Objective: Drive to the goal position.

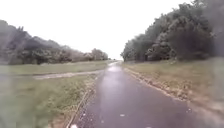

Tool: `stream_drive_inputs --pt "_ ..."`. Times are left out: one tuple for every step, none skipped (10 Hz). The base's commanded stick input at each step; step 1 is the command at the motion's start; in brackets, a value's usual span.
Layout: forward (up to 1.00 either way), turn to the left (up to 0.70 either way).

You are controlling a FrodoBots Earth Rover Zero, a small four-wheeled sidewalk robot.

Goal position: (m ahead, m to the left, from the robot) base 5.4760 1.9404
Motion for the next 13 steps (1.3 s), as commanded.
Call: stream_drive_inputs --pt "0.7 0.0" --pt "0.7 0.0" --pt "0.7 0.0" --pt "0.7 0.0" --pt "0.7 0.0" --pt "0.7 0.0" --pt "0.7 0.0" --pt "0.7 0.0" --pt "0.7 0.0" --pt "0.7 0.0" --pt "0.7 0.0" --pt "0.7 0.0" --pt "0.7 0.0"
